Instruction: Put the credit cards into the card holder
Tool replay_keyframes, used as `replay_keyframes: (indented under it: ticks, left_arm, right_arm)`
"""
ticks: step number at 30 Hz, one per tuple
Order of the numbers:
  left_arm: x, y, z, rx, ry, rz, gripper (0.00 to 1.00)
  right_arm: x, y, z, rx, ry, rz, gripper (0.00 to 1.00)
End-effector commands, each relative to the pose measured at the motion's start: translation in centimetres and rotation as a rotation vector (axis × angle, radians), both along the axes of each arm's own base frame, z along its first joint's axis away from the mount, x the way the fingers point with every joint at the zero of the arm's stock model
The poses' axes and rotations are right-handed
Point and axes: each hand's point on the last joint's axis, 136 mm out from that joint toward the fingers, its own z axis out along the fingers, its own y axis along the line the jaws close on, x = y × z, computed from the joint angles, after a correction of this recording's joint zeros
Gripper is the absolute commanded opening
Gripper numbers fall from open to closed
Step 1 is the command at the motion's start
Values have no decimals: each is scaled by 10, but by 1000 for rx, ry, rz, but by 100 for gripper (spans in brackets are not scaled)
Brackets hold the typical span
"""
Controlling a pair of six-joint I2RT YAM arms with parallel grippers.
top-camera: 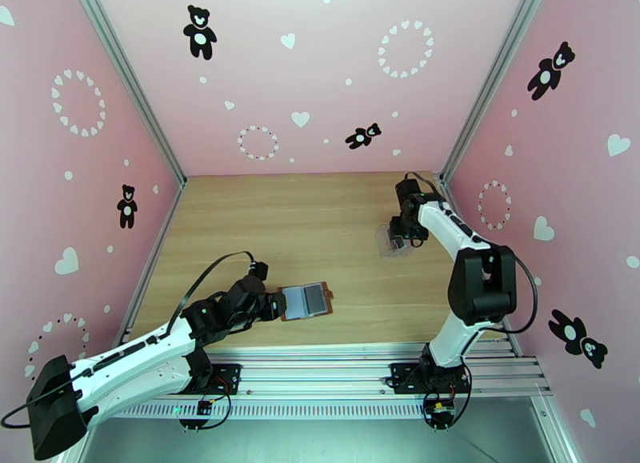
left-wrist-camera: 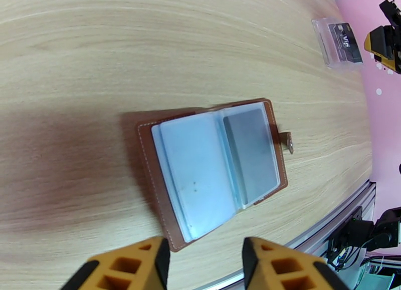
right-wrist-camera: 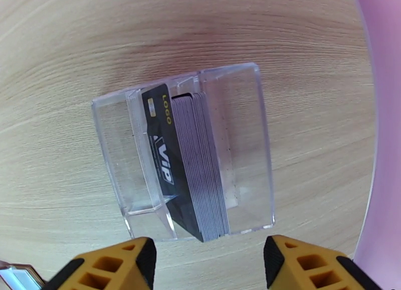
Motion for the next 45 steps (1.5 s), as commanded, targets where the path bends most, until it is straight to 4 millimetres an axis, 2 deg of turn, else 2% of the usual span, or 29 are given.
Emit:
replay_keyframes:
  ticks: [1, 10, 26, 29, 34, 39, 41, 45]
  left_arm:
    - [2, 4, -4, 14, 6, 18, 44]
    - [2, 3, -5, 11, 9, 17, 45]
    - [5, -4, -10, 11, 29, 8, 44]
    - [5, -4, -10, 12, 28, 8, 44]
    - [6, -6, -10, 15, 31, 6, 44]
    - [7, -5, -12, 18, 35, 9, 44]
    - [7, -6, -13, 19, 37, 9, 44]
    - [6, -6, -15, 21, 40, 10, 44]
  right_arm:
    - [-1, 0, -8, -1, 63, 27, 63]
    - [8, -3, -24, -30, 105, 29, 62]
    - [20, -13, -32, -101, 128, 28, 58]
    - [22, -14, -29, -108, 118, 25, 57]
    - [26, -28, -14, -192, 106, 11, 55]
    - [28, -30, -3, -207, 75, 4, 54]
    - [28, -29, -2, -198, 73, 6, 51]
    - [27, -20, -10, -142, 88, 22, 35]
